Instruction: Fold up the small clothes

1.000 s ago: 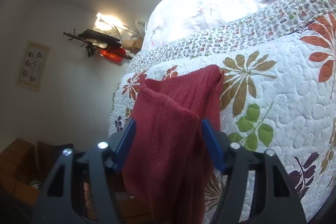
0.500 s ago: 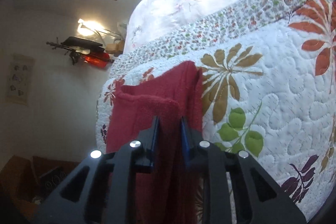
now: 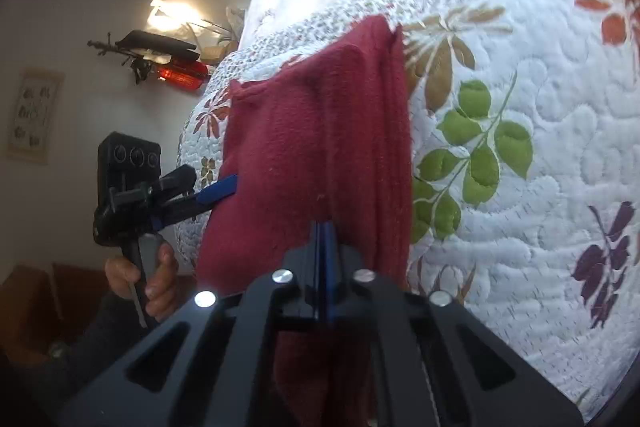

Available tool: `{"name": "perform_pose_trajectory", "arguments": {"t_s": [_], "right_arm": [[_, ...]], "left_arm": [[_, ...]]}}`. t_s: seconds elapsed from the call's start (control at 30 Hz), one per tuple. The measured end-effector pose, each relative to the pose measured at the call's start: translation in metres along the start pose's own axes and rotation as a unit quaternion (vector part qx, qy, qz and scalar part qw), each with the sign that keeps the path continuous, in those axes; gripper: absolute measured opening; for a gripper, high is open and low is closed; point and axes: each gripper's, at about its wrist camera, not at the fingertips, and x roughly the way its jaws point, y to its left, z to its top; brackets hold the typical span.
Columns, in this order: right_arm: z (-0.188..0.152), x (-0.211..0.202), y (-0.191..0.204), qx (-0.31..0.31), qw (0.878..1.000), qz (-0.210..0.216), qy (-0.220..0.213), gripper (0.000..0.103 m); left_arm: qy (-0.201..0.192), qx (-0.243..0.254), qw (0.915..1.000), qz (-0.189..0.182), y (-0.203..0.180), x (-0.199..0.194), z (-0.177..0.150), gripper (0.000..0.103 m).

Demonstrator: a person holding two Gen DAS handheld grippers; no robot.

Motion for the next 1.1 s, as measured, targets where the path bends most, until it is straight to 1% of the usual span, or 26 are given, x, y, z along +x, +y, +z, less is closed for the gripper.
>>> {"name": "perform_pose_trajectory", "arguments": {"t_s": [0.07, 0.13, 0.2, 0.23, 0.27, 0.3, 0.33, 0.4, 0.43, 0.47, 0.5, 0.53, 0.57, 0.63, 0.67, 0.7, 0.73, 0.77, 0.8, 0.87, 0.9, 0.97, 1.0, 1.03, 1.07, 1.1], "right_arm": [[-0.014, -0.022, 0.025, -0.028, 0.999, 0.011, -0.018, 0.028], [-0.032, -0.031, 0.047, -0.054, 0.998, 0.026, -0.023, 0.029], [-0.047, -0.021, 0.053, -0.063, 0.998, 0.006, -0.01, 0.029], [-0.052, -0.012, 0.045, -0.049, 0.999, 0.002, -0.002, 0.028], [-0.056, -0.003, 0.033, -0.029, 1.0, -0.001, 0.003, 0.021], [-0.059, 0.006, 0.017, -0.007, 1.0, -0.015, 0.003, 0.0], [-0.061, 0.011, 0.004, 0.011, 1.0, -0.025, 0.002, 0.0], [-0.064, 0.011, -0.008, 0.039, 0.999, -0.014, -0.005, 0.0], [-0.065, 0.007, -0.003, 0.036, 0.999, -0.022, -0.009, 0.0], [-0.067, -0.001, 0.008, 0.023, 0.999, -0.034, -0.015, 0.0], [-0.069, -0.011, 0.02, 0.01, 0.999, -0.039, -0.024, 0.006], [-0.072, -0.02, 0.03, 0.002, 0.999, -0.041, -0.035, 0.008], [-0.076, -0.028, 0.041, -0.01, 0.998, -0.043, -0.042, 0.014], [-0.09, -0.032, 0.06, -0.031, 0.997, -0.055, -0.044, 0.016], [-0.097, -0.028, 0.064, -0.034, 0.997, -0.057, -0.037, 0.018], [-0.104, -0.019, 0.065, -0.034, 0.997, -0.066, -0.025, 0.018], [-0.109, -0.011, 0.061, -0.034, 0.995, -0.097, -0.02, 0.017], [-0.111, -0.003, 0.053, -0.024, 0.992, -0.125, -0.019, 0.012], [-0.113, 0.004, 0.037, 0.005, 0.991, -0.133, -0.02, 0.0], [-0.115, 0.009, 0.012, 0.049, 0.99, -0.132, -0.03, 0.0], [-0.116, 0.008, 0.006, 0.063, 0.99, -0.119, -0.032, 0.0], [-0.117, 0.003, 0.011, 0.06, 0.992, -0.111, -0.03, 0.0], [-0.118, -0.003, 0.021, 0.042, 0.992, -0.116, -0.026, 0.008], [-0.119, -0.01, 0.03, 0.024, 0.991, -0.132, -0.027, 0.016], [-0.12, -0.02, 0.041, 0.005, 0.988, -0.154, -0.03, 0.041], [-0.124, -0.03, 0.057, -0.018, 0.98, -0.193, -0.043, 0.072]], "left_arm": [[-0.017, 0.023, 0.9994, -0.022, -0.02, -0.024, -0.012, 0.082], [-0.033, 0.047, 0.9979, -0.03, -0.033, -0.048, -0.031, 0.088], [-0.028, 0.035, 0.9979, -0.046, -0.026, -0.055, -0.05, 0.09], [-0.018, 0.026, 0.9985, -0.045, -0.015, -0.054, -0.065, 0.09], [-0.005, 0.013, 0.999, -0.042, -0.005, -0.044, -0.072, 0.09], [0.001, -0.005, 0.999, -0.045, 0.01, -0.035, -0.077, 0.087], [0.002, -0.017, 0.9986, -0.051, 0.022, -0.031, -0.078, 0.084], [0.0, -0.051, 0.9957, -0.077, 0.039, -0.024, -0.076, 0.08], [-0.002, -0.062, 0.9944, -0.086, 0.04, -0.026, -0.075, 0.081], [-0.002, -0.058, 0.9945, -0.087, 0.037, -0.031, -0.075, 0.081], [-0.003, -0.043, 0.9955, -0.085, 0.031, -0.04, -0.076, 0.081], [-0.004, -0.027, 0.996, -0.085, 0.024, -0.05, -0.081, 0.082], [-0.005, -0.011, 0.9965, -0.083, 0.017, -0.057, -0.083, 0.083], [-0.005, 0.013, 0.9976, -0.067, 0.012, -0.073, -0.098, 0.087], [-0.002, 0.01, 0.9977, -0.068, 0.01, -0.075, -0.103, 0.087], [0.008, 0.005, 0.9976, -0.068, 0.015, -0.073, -0.111, 0.088], [0.017, 0.005, 0.9979, -0.062, 0.017, -0.068, -0.113, 0.088], [0.03, 0.005, 0.9985, -0.046, 0.021, -0.055, -0.115, 0.088], [0.04, 0.0, 0.9986, -0.036, 0.026, -0.044, -0.116, 0.088], [0.051, -0.008, 0.9983, -0.029, 0.036, -0.029, -0.119, 0.088], [0.048, -0.014, 0.9984, -0.027, 0.037, -0.025, -0.119, 0.088], [0.039, -0.018, 0.9988, -0.022, 0.031, -0.03, -0.122, 0.088], [0.03, -0.012, 0.9993, -0.017, 0.025, -0.038, -0.126, 0.09], [0.02, -0.007, 0.9998, -0.006, 0.022, -0.05, -0.133, 0.093], [0.013, 0.0, 0.9997, 0.022, 0.013, -0.06, -0.139, 0.097], [0.003, 0.013, 0.9978, 0.065, 0.0, -0.072, -0.148, 0.099]]}}
